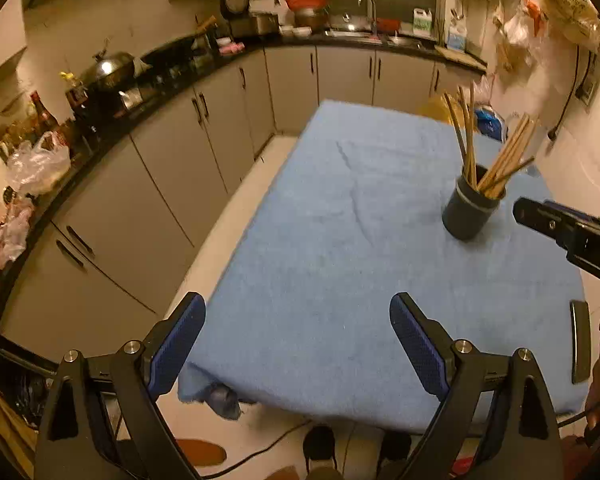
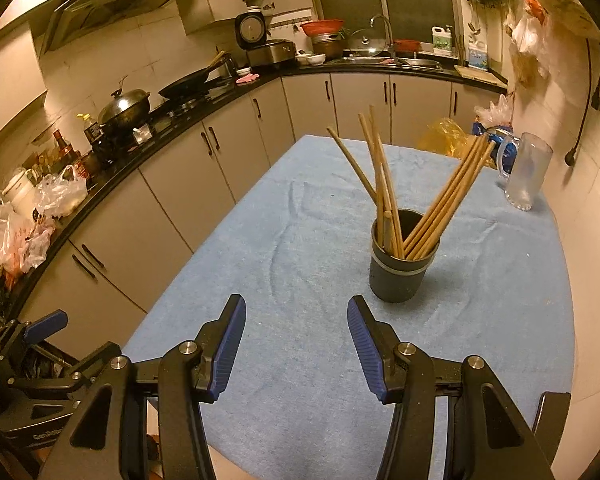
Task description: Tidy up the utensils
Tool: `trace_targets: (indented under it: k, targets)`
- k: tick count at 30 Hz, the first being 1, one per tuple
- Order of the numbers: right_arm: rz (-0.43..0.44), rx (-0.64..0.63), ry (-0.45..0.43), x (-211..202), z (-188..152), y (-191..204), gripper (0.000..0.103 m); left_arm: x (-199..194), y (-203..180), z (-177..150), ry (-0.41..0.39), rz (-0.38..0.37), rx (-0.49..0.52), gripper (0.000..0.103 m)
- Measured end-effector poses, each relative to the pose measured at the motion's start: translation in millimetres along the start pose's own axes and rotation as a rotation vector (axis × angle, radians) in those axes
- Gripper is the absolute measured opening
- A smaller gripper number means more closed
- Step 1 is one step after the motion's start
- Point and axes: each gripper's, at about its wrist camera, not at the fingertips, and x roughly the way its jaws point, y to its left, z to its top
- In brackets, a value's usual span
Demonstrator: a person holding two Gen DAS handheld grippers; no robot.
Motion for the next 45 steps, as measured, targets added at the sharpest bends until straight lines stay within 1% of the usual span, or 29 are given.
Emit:
trace_targets:
  k: [3, 7, 10, 15, 16, 19, 22, 26, 31, 37, 45]
  targets:
    - [0.002, 0.012, -0.002, -0.1, -0.1, -4.7, 0.057, -1.0, 0.5, -0.1, -0.006, -0.006, -0.006, 0.093]
    - [0.004, 0.008, -0.007, -2.2, -0.2, -5.7, 0.057, 1.7, -2.6, 0.1, 0.012, 0.027, -0.003, 0.093]
    - [0.005, 0.007, -0.011, -4.0, -0.9, -6.8, 0.057, -2.0, -1.7, -0.7, -0.003, 0.044, -0.013, 0.093]
    - [0.004, 0.012, -0.012, -5.9, -1.8, -8.4, 0.057, -3.9, -5.8, -1.6, 0.001, 0.059, -0.003, 0.093]
    - [0.005, 0.012, -0.012, -6.5, -2.2, -8.9, 0.057, -4.1, -7.9, -2.3, 0.002, 0.052, 0.005, 0.093]
    - [0.002, 0.008, -0.018, -7.8, -2.8, -9.8, 0.057, -5.5, -19.0, -5.5, -0.007, 0.081, 0.053, 0.093]
    - [-0.001, 0.013, -0.016, -10.1, -5.9, -16.0, 0.057, -10.9, -29.8, -8.7, -0.023, 0.087, 0.078, 0.093]
    - [-0.015, 0.037, -0.019, -15.6, -7.8, -27.7, 0.057, -15.3, -44.7, -9.3, -0.042, 0.125, 0.13, 0.093]
    - [-0.034, 0.041, -0.012, -20.4, -10.6, -37.8, 0.057, -13.7, -57.2, -12.0, -0.043, 0.108, 0.147, 0.093]
    - [-0.059, 0.038, -0.005, -25.3, -14.9, -50.4, 0.057, -8.4, -66.2, -15.1, -0.029, 0.081, 0.141, 0.093]
    - [-0.072, 0.045, 0.006, -27.6, -18.8, -62.7, 0.057, -3.4, -79.1, -15.7, -0.021, 0.073, 0.155, 0.093]
